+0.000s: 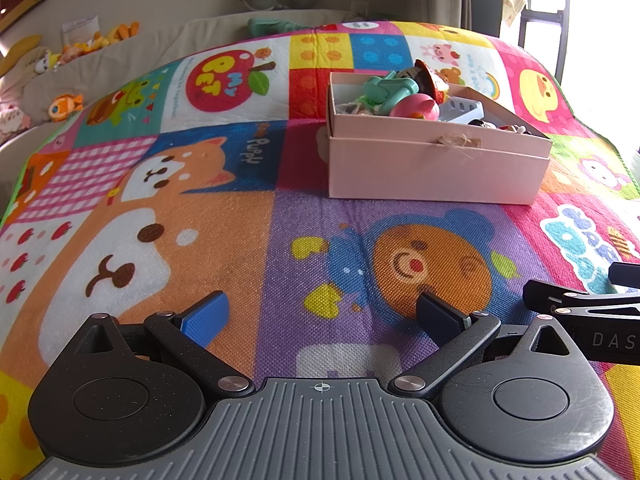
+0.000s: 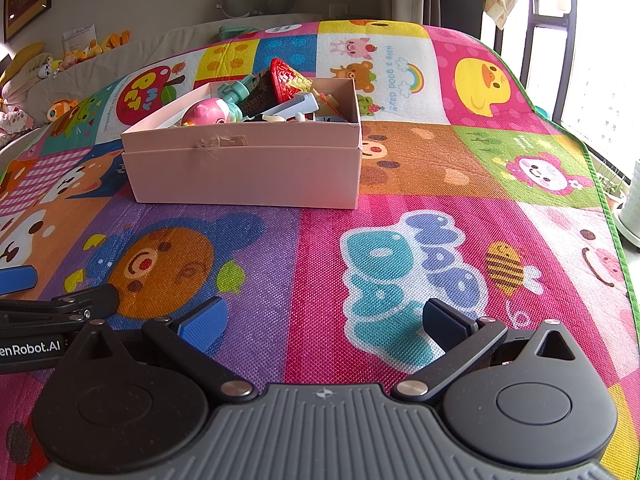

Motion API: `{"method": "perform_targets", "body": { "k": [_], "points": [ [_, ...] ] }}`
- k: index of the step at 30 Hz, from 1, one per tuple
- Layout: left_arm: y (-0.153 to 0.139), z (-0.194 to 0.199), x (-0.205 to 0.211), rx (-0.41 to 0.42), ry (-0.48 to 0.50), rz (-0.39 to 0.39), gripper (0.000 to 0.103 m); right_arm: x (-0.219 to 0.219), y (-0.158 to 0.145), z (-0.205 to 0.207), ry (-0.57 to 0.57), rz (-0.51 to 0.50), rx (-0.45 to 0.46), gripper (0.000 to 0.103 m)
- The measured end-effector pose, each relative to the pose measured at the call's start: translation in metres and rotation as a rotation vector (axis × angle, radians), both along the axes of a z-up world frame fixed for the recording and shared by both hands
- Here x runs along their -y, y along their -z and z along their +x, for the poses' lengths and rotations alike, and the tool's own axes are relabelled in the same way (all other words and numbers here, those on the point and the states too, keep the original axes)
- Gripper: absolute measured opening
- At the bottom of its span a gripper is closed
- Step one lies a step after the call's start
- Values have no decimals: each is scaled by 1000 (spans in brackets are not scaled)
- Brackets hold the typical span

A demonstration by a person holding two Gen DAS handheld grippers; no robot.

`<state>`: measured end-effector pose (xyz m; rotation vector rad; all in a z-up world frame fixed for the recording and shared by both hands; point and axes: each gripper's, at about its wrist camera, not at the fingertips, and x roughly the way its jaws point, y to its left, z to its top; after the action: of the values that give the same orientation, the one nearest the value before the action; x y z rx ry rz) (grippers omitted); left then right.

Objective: Organize objects

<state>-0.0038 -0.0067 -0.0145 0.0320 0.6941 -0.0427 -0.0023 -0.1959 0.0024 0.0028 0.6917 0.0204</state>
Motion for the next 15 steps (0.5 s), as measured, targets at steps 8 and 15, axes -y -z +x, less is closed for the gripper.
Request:
{"method": "perform_targets", "body": {
  "k": [8,15],
  "points": [
    [0,1,0,0,0,-1,103,0,0,0,0,0,0,103],
    [0,1,0,-2,-5,-3,103,0,0,0,0,0,0,103]
  ]
}}
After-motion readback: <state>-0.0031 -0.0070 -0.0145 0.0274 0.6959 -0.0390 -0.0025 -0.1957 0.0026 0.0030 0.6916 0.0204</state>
